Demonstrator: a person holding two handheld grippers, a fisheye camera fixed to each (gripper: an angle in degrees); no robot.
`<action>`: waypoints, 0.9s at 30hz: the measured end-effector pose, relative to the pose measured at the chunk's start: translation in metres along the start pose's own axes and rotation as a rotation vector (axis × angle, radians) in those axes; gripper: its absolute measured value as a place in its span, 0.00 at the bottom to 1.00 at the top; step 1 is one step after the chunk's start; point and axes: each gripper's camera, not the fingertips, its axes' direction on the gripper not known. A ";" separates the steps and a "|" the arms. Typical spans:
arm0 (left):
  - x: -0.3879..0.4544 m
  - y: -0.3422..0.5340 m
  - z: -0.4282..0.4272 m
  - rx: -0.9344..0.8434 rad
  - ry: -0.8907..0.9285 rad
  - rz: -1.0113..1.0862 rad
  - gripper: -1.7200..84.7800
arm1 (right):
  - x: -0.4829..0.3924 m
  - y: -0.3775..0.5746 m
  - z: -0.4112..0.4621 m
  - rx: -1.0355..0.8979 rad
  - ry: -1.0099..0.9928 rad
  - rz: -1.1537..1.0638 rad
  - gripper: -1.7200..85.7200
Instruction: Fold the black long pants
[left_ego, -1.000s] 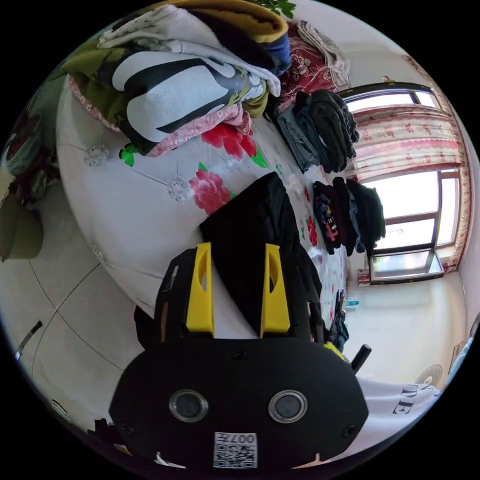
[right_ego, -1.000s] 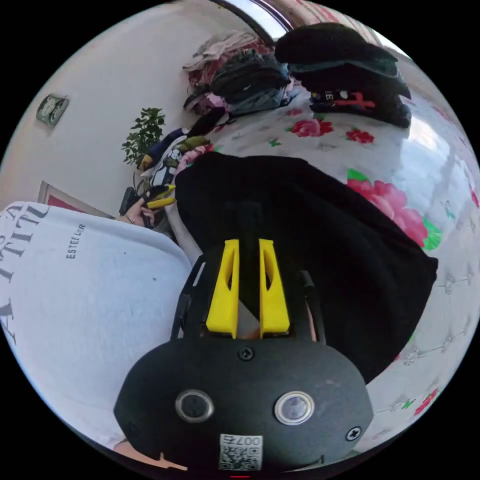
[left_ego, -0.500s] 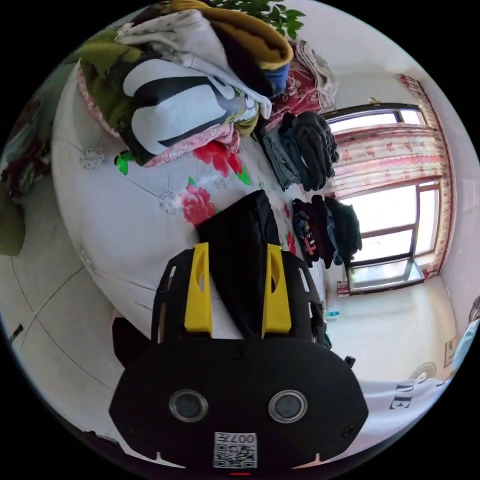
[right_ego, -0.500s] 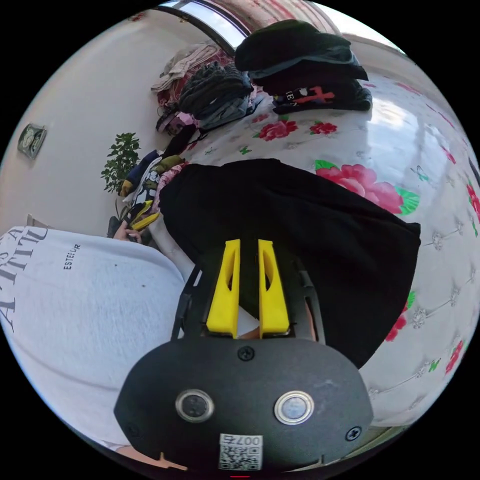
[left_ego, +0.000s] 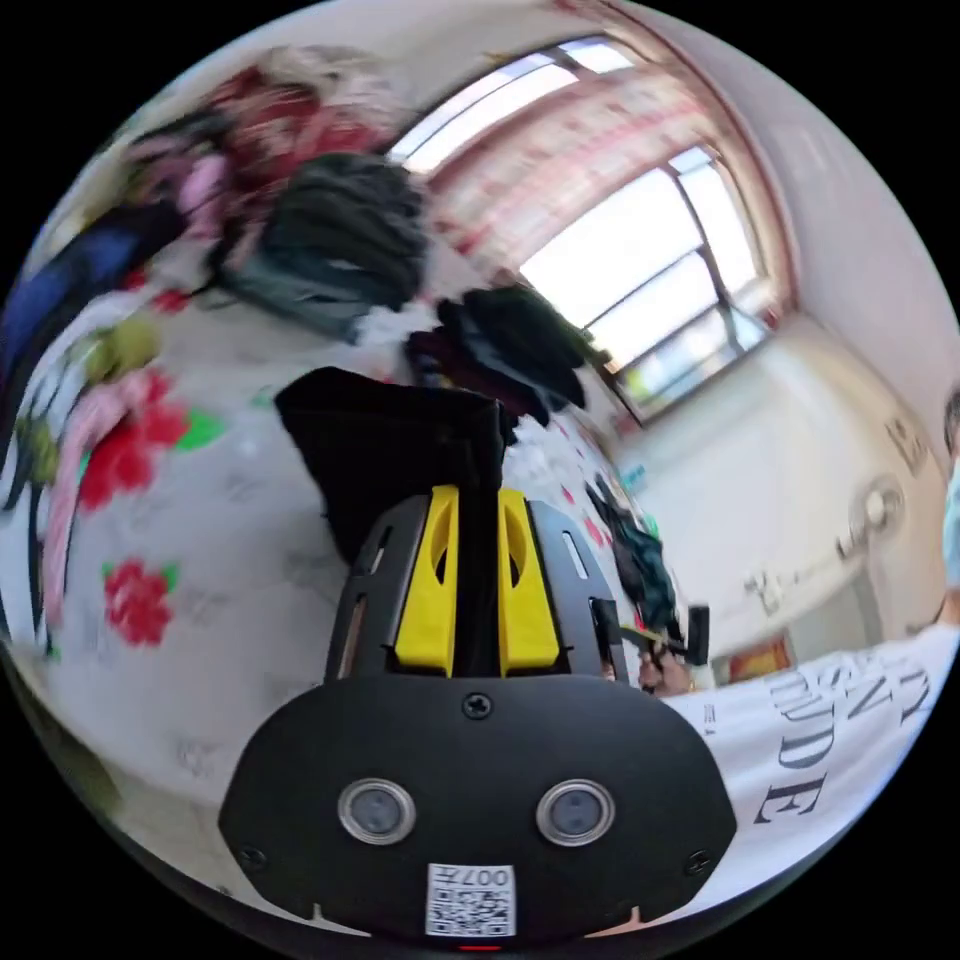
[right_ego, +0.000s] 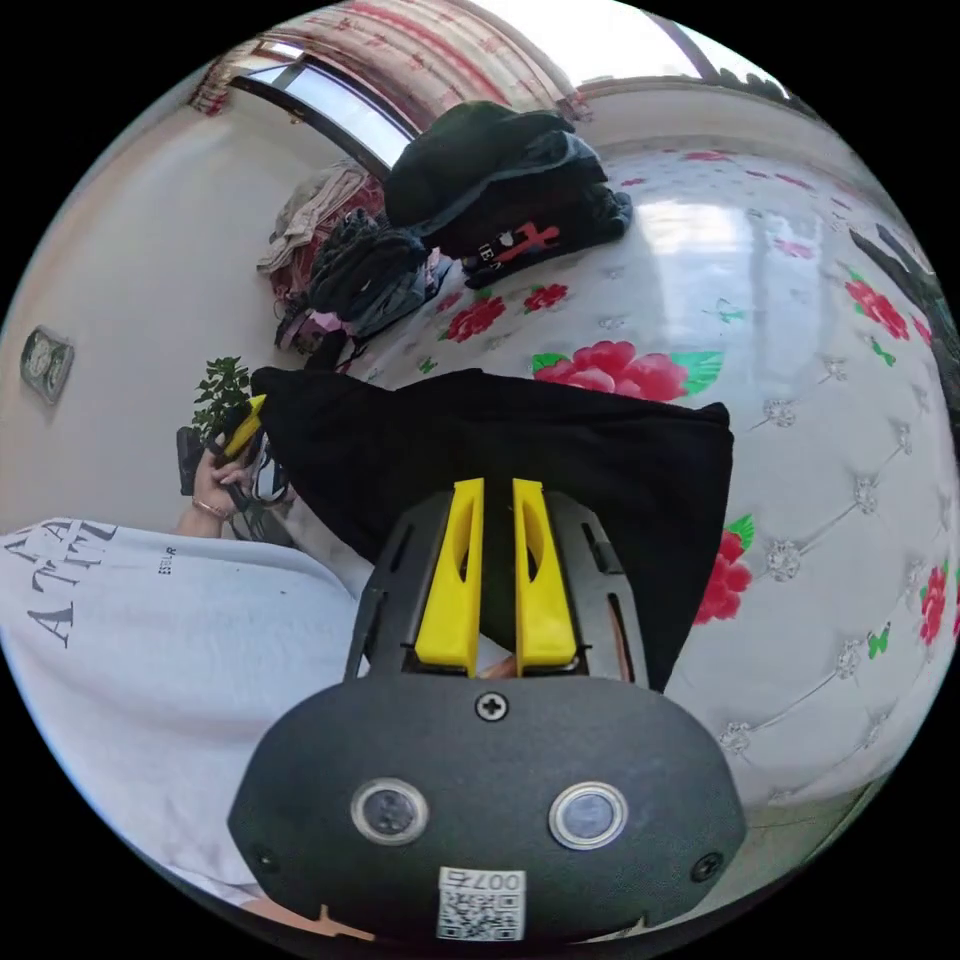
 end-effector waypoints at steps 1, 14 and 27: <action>0.041 -0.016 0.022 -0.053 0.051 0.142 0.09 | 0.020 0.003 -0.012 0.037 0.001 0.045 0.11; 0.198 -0.004 0.317 -0.762 0.534 0.307 0.14 | 0.198 0.047 -0.052 0.188 -0.086 0.423 0.11; 0.054 -0.034 0.359 -0.682 0.222 -0.191 0.16 | 0.282 -0.009 0.012 -0.060 -0.284 0.478 0.09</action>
